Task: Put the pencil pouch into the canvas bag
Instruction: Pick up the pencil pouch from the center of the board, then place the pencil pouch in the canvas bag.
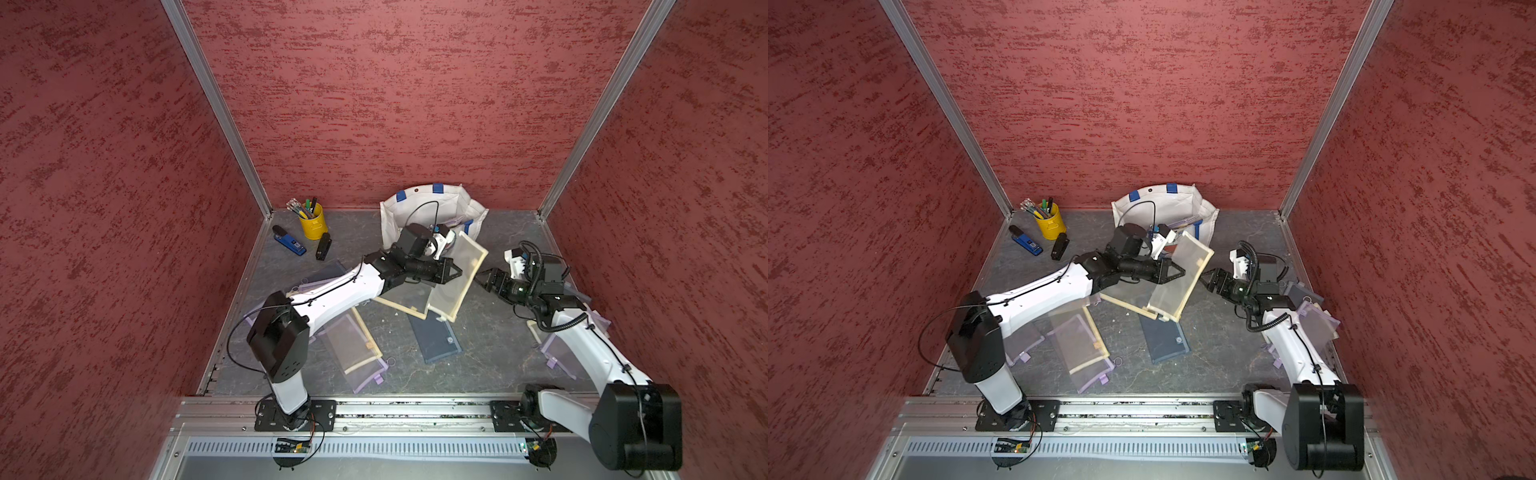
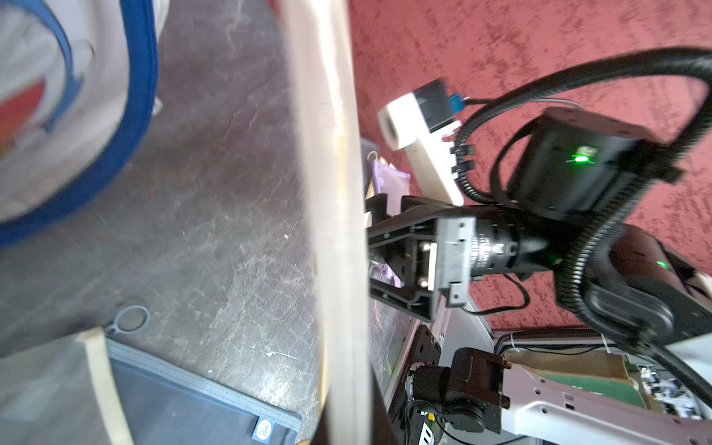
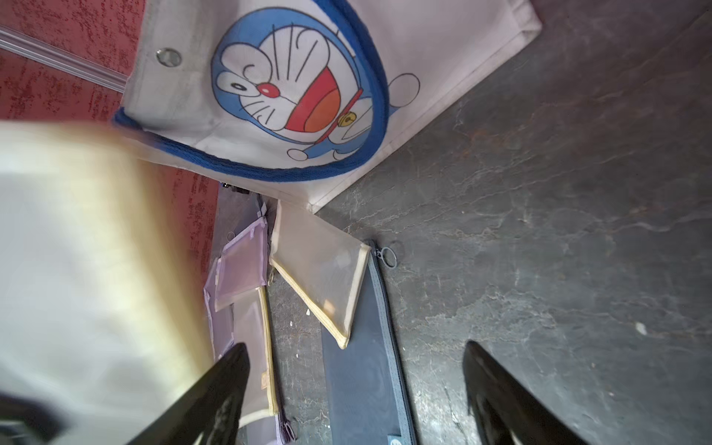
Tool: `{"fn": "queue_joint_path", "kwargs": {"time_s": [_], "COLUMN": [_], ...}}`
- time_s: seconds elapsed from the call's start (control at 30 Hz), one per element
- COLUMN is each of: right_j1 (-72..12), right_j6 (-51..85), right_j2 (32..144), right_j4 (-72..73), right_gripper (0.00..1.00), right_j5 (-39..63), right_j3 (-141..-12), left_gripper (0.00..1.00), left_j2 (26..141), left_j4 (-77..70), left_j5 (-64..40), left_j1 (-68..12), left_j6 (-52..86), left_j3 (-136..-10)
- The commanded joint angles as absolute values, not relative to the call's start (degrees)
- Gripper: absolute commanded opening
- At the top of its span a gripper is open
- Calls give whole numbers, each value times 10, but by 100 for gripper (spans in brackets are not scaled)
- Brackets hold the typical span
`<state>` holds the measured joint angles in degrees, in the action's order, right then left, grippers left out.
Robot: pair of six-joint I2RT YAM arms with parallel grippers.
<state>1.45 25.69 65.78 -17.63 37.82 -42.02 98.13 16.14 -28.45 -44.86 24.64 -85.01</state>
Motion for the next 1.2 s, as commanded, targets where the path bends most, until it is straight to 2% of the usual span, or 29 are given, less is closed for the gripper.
{"fn": "queue_joint_path", "kwargs": {"time_s": [0.0,0.17,0.4,0.5,0.7,0.87,1.17], "right_j1": [15,9,-13,-21,-28,-32,-35], "right_j6": [223,197,188,194,198,198,198], "right_j2": [652,652,648,649,648,652,657], "right_j4": [-246,-282,-289,-290,-300,-300,-300], "right_gripper": [89,90,91,91,91,91,91], "right_j5": [355,342,337,329,318,318,318], "right_j3": [-459,-519,-570,-574,-589,-594,-593], "left_gripper": [0,0,0,0,0,0,0], "left_j2": [971,1035,1228,1297,1314,1299,1315], "left_j4": [278,354,422,416,332,272,232], "left_j5": [-264,-195,-80,-16,2,-25,-38], "left_j1": [-414,-373,-343,-347,-342,-334,-330], "left_j6": [109,-30,-162,-196,-257,-293,-319], "left_j3": [-930,-1108,-1436,-1529,-1439,-1339,-1264]}}
